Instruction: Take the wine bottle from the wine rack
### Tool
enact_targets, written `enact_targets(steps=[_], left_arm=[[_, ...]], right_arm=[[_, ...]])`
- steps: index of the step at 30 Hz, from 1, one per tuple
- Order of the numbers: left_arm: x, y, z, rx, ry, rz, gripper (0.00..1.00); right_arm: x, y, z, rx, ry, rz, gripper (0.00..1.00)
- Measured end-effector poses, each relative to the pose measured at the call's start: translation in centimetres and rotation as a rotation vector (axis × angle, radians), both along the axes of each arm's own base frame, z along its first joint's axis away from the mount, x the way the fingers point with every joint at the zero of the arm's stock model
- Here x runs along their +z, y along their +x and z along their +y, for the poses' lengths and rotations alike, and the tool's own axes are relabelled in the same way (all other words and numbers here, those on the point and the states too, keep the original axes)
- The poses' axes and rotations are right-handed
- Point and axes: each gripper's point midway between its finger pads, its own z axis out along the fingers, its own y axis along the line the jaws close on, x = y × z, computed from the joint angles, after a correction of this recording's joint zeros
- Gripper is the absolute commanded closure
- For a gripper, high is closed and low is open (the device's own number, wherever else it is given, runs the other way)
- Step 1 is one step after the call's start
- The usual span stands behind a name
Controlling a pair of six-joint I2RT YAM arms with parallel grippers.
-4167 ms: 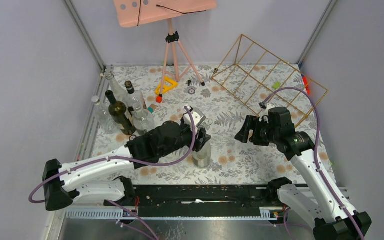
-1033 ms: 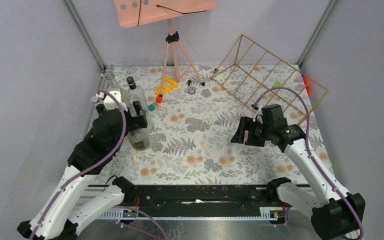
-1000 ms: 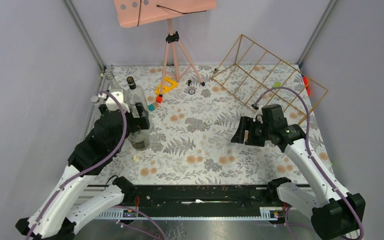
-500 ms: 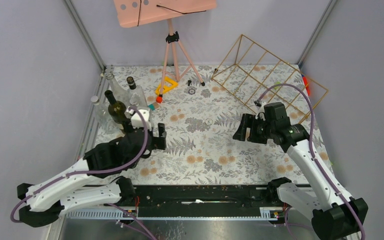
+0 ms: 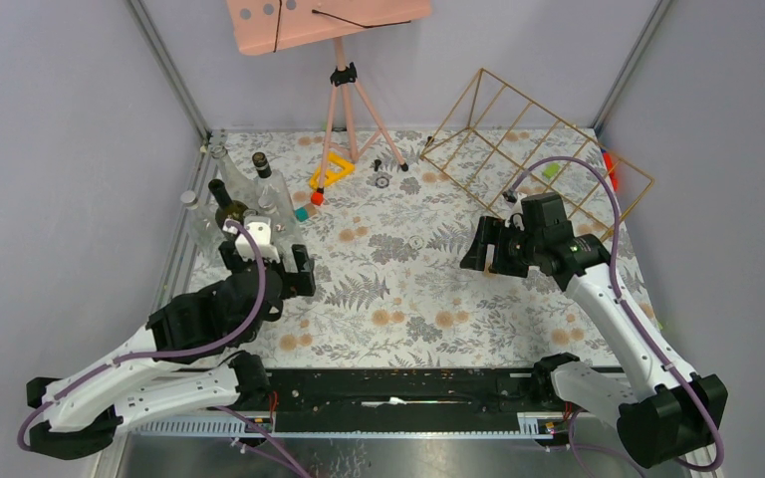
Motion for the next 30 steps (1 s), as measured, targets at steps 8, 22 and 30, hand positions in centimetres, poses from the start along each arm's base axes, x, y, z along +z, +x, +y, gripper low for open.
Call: enact_targets(steps=[8, 22, 30], left_arm=[[-1.6, -0.1, 0.4, 0.017, 0.025, 0.02, 0.01], [-3.1, 2.3, 4.7, 0.197, 0.058, 0.046, 0.01], [-3.3, 4.2, 5.3, 0.214, 0.066, 0.066, 0.01]], right_arm=[[0.0, 0.0, 0.0, 0.002, -0.001, -0.004, 0.19], [-0.6, -0.4, -0.1, 0.005, -0.007, 0.006, 0.2], [-0.9, -0.6, -0.2, 0.009, -0.011, 0.01, 0.2]])
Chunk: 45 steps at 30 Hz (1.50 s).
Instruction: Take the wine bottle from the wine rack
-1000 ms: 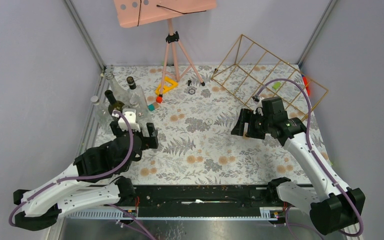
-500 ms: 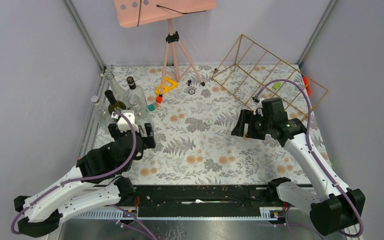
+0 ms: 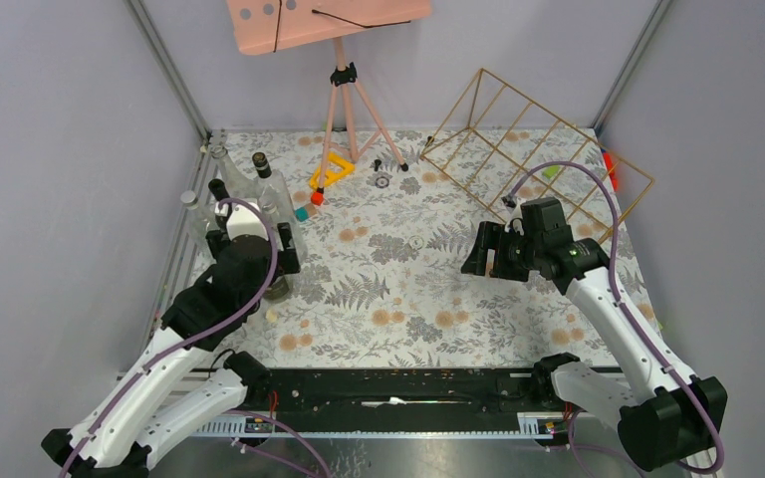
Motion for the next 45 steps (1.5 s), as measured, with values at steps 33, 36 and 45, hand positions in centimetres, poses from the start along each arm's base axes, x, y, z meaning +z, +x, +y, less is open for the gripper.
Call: enact_targets(steps=[33, 36, 45], left_arm=[[-4.1, -7.3, -11.4, -0.409, -0.121, 0.216, 0.01], [-4.7, -7.2, -12.2, -0.403, -0.101, 0.241, 0.01], [-0.1, -6.6, -13.5, -0.419, -0.187, 0.176, 0.01]], right_arm=[[3.9, 0.3, -4.3, -0.268, -0.084, -0.143, 0.0], [4.6, 0.2, -4.3, -0.257, -0.095, -0.135, 0.0], [9.1, -2.4, -5.0, -0.181, -0.081, -0.28, 0.0]])
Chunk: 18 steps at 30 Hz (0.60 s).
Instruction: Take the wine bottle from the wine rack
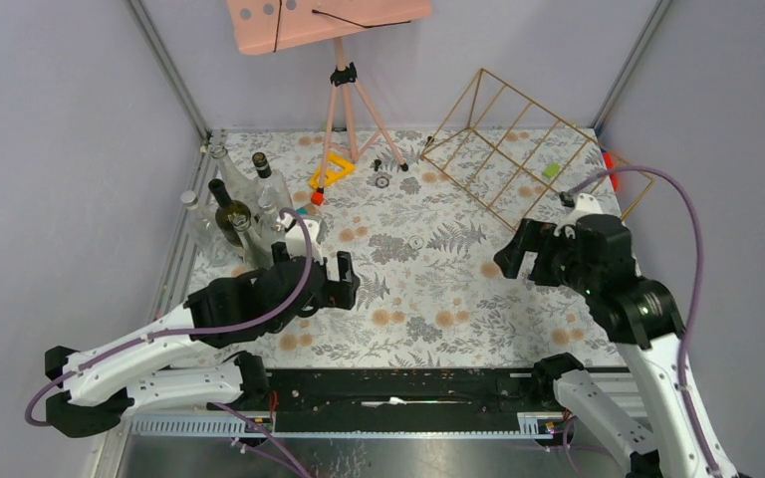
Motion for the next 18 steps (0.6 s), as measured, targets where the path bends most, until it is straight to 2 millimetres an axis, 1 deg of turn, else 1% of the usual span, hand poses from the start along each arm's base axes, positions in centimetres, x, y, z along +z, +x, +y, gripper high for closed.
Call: enact_targets(steps=[2, 4, 6, 8, 11, 15, 18], left_arm=[[1.0, 0.1, 0.1, 0.002, -0.01, -0.01, 0.01], [1.8, 0.1, 0.4, 0.007, -0.014, -0.02, 0.01], [3.0, 0.1, 0.7, 0.013, -0.03, -0.037, 0.01], [4.2, 0.1, 1.1, 0.018, -0.058, -0.058, 0.01], [5.5, 0.1, 1.8, 0.027, -0.096, -0.087, 0.01], [6.3, -0.2, 2.9, 0.036, -0.122, -0.112, 0.01], [6.7, -0.3, 3.3, 0.036, -0.135, -0.124, 0.01]], right_arm=[[1.4, -0.6, -0.3, 0.014, -0.001, -0.054, 0.0], [3.3, -1.4, -0.7, 0.028, -0.002, -0.125, 0.01], [4.6, -2.1, -1.0, 0.035, -0.002, -0.177, 0.0], [5.2, -2.6, -1.2, 0.039, -0.007, -0.212, 0.0], [5.3, -3.1, -1.7, 0.039, -0.021, -0.247, 0.01], [4.1, -3.6, -2.8, 0.0, -0.041, -0.311, 0.0], [3.9, -3.9, -3.5, -0.03, -0.042, -0.364, 0.0]])
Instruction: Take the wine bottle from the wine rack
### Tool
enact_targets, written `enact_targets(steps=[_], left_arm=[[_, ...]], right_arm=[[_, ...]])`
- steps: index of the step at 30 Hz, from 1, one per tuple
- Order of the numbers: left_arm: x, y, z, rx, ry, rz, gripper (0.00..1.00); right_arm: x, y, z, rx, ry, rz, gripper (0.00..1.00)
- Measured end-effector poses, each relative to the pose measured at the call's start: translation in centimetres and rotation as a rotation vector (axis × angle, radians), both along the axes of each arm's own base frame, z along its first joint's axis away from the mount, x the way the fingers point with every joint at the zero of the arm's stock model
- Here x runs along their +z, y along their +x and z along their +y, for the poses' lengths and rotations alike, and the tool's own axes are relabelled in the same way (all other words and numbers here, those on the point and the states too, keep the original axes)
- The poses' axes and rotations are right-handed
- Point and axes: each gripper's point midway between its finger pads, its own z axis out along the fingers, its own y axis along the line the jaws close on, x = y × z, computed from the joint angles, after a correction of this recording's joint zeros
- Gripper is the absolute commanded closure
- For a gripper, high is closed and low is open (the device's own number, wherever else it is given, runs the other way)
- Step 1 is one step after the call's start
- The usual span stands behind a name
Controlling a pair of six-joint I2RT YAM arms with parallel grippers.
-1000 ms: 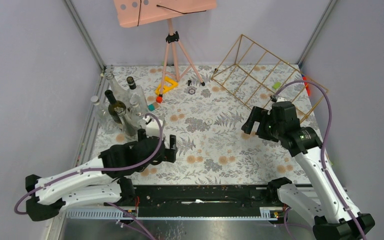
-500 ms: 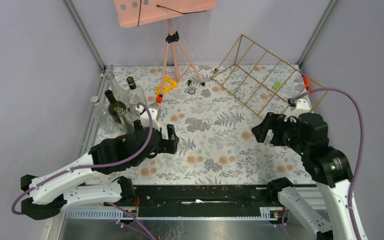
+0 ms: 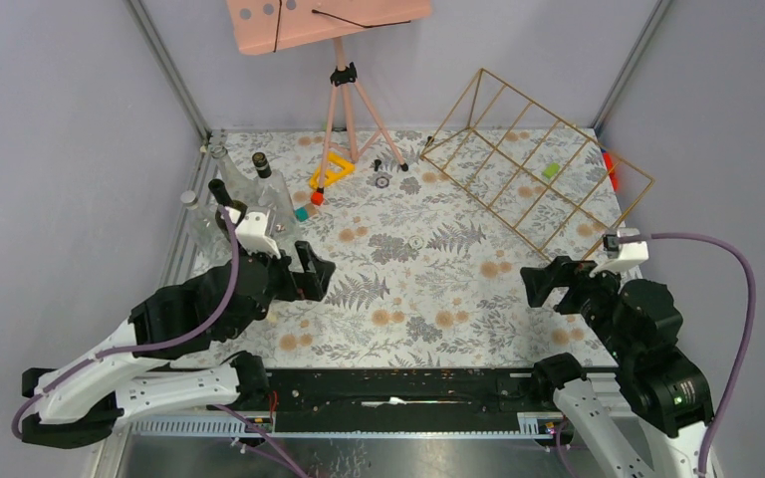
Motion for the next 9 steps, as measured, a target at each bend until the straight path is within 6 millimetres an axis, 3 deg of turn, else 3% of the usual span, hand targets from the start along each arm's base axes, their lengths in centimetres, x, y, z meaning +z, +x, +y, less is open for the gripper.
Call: enact_targets(steps=[9], left_arm=[[0.86, -0.29, 0.95, -0.003, -0.029, -0.03, 0.01]], right_arm=[[0.93, 0.56, -0.7, -0.038, 0.0, -0.093, 0.0]])
